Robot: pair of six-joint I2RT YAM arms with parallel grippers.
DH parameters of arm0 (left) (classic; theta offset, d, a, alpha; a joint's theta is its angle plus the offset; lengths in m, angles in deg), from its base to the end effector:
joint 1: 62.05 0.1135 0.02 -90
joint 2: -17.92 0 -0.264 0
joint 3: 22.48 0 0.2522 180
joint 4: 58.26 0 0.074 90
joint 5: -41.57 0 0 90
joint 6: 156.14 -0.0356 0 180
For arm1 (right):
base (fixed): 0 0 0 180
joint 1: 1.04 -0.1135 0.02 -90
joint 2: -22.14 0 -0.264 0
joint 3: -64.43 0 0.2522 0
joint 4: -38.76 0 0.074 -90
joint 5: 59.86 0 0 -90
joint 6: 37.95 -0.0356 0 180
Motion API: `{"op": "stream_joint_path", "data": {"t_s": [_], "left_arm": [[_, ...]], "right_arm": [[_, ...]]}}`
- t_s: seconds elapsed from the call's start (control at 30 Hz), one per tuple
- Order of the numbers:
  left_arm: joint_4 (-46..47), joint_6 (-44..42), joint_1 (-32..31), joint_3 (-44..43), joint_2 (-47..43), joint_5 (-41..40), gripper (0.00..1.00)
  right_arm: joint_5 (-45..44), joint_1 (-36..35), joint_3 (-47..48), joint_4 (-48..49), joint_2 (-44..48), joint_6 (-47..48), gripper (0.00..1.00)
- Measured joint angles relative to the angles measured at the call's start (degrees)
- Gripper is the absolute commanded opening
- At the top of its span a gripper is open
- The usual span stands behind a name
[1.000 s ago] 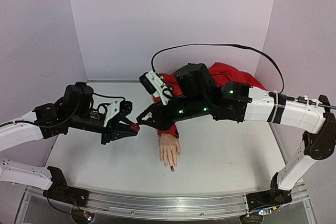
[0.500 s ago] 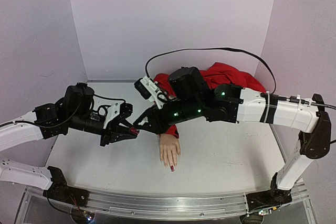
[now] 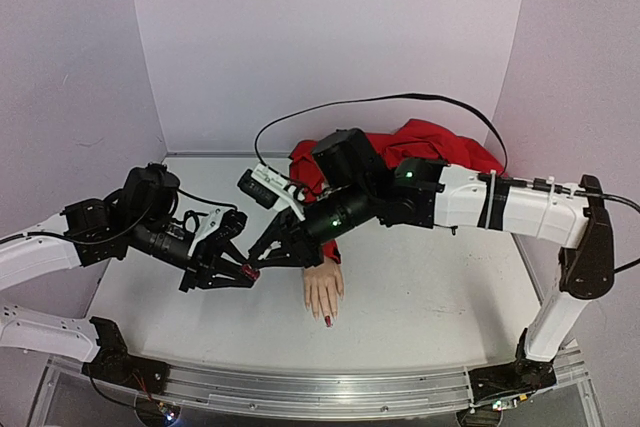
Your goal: Paint the nails
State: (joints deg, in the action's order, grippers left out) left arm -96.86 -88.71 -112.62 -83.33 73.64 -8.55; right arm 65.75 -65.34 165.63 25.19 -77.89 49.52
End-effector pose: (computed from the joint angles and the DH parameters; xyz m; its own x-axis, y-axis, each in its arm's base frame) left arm 0.1139 -0.1744 0.2983 0.0344 0.4219 -0.9060 0.9955 -0.0949 -0.0064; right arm 0.1629 0.3862 0.3565 -0.1363 -0.2004 -0.9702 -0.9741 -0.1512 0.1680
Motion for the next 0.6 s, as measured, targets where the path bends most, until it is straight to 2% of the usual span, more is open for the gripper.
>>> {"op": "stream_joint_path", "data": {"t_s": [0.13, 0.3, 0.4, 0.6], "left_arm": [[-0.79, 1.44, 0.31, 1.70, -2.01, -5.66, 0.00], [-1.25, 2.05, 0.44, 6.43, -7.13, -18.23, 0.00], [-1.11, 2.05, 0.63, 8.57, -9.18, -25.03, 0.00], [-1.70, 2.01, 1.25, 10.60, -10.73, -35.56, 0.00]], "right_arm": [[0.50, 0.48, 2.93, -0.81, -3.78, 0.87, 0.00], [-3.10, 0.52, 5.92, 2.47, -9.88, -5.14, 0.00], [-8.57, -0.37, 8.61, 3.48, -12.90, -12.20, 0.00], [-26.62, -4.50, 14.25, 4.02, -18.08, -35.06, 0.00]]}}
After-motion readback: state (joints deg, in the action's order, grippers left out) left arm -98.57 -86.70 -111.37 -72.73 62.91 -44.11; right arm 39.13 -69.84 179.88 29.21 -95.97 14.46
